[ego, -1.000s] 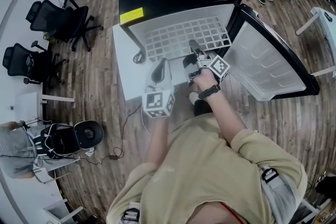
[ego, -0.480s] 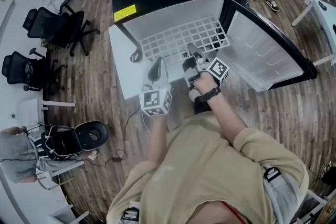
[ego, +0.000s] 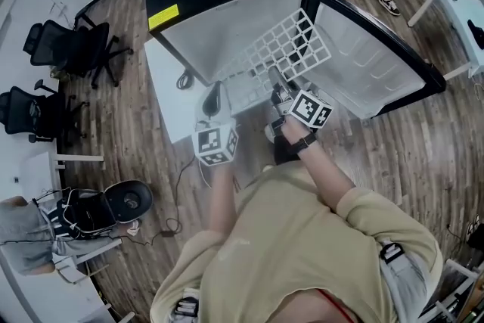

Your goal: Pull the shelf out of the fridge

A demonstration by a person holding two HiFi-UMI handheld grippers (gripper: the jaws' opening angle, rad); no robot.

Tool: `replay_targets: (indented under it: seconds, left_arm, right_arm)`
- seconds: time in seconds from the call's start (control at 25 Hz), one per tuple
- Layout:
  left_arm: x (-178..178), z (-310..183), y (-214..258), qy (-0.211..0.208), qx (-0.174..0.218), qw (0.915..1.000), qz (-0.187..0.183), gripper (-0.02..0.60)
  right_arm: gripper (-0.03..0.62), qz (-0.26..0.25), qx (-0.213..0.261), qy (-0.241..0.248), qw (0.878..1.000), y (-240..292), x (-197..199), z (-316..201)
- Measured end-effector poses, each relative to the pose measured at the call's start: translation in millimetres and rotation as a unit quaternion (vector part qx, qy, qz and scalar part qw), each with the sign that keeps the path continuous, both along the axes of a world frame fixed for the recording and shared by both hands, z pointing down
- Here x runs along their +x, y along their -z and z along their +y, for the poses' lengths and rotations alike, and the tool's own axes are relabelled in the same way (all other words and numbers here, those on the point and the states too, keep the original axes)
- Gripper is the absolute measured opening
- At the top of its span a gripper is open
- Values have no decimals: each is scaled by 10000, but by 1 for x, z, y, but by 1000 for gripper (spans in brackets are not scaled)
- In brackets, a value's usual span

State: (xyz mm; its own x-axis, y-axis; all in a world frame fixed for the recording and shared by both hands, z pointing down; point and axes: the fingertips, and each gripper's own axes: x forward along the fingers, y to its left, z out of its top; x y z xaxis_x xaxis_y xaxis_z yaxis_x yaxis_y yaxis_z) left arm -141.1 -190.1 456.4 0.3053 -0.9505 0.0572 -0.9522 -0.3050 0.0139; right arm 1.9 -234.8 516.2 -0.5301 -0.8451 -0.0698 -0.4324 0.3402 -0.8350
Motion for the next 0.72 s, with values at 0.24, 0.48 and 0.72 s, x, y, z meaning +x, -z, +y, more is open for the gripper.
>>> replay_targets:
  seconds: [0.24, 0.48, 0.72]
  left_arm:
    - [5, 5, -6, -34, -21, 10000, -30, 0]
    - [9, 8, -4, -68, 18, 9999, -94, 0]
    - [13, 12, -2, -57, 30, 9999, -85, 0]
  right_arm:
    - [26, 2140, 1049, -305, 9707, 26, 25, 10]
    - [26, 3573, 2051, -663, 9088, 67, 36, 17]
    - [26, 4493, 2263, -534, 8626, 74, 26, 21]
